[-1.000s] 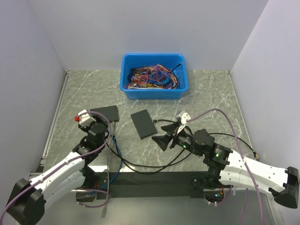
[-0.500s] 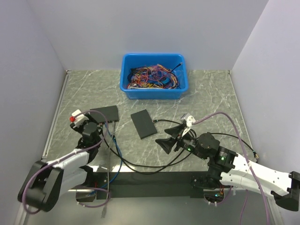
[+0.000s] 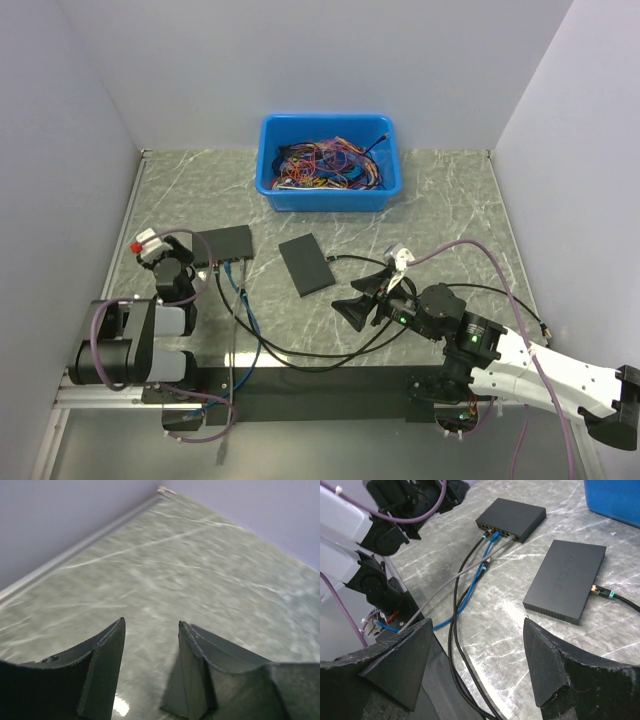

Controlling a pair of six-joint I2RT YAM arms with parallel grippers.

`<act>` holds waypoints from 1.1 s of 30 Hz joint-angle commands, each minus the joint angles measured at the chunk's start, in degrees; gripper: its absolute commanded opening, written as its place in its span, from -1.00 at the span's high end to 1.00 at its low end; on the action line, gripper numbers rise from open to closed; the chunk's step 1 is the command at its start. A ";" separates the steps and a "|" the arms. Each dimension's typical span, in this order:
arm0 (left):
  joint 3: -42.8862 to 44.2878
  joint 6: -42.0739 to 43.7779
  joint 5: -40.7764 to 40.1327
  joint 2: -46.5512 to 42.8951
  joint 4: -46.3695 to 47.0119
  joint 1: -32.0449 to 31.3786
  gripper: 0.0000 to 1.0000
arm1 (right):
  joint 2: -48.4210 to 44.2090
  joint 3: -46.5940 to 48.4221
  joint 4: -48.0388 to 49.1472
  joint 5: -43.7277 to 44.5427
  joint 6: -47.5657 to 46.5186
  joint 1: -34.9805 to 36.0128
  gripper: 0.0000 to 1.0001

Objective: Insert the plug into the switch port

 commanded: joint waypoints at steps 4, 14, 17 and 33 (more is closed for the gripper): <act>3.56 4.54 15.08 4.64 7.14 0.30 -0.01 | 0.62 2.22 -0.34 0.67 1.10 0.54 -0.59; 6.37 9.03 14.21 6.95 4.36 -3.65 -0.99 | 1.24 2.04 1.43 0.41 3.65 0.54 -0.64; 6.38 9.12 14.29 7.12 5.04 -3.65 -0.99 | 1.68 3.53 -0.77 2.16 3.74 0.45 -0.64; 6.81 8.94 14.38 7.03 3.99 -3.65 -0.99 | 9.50 0.38 -12.99 5.80 16.03 0.54 -0.64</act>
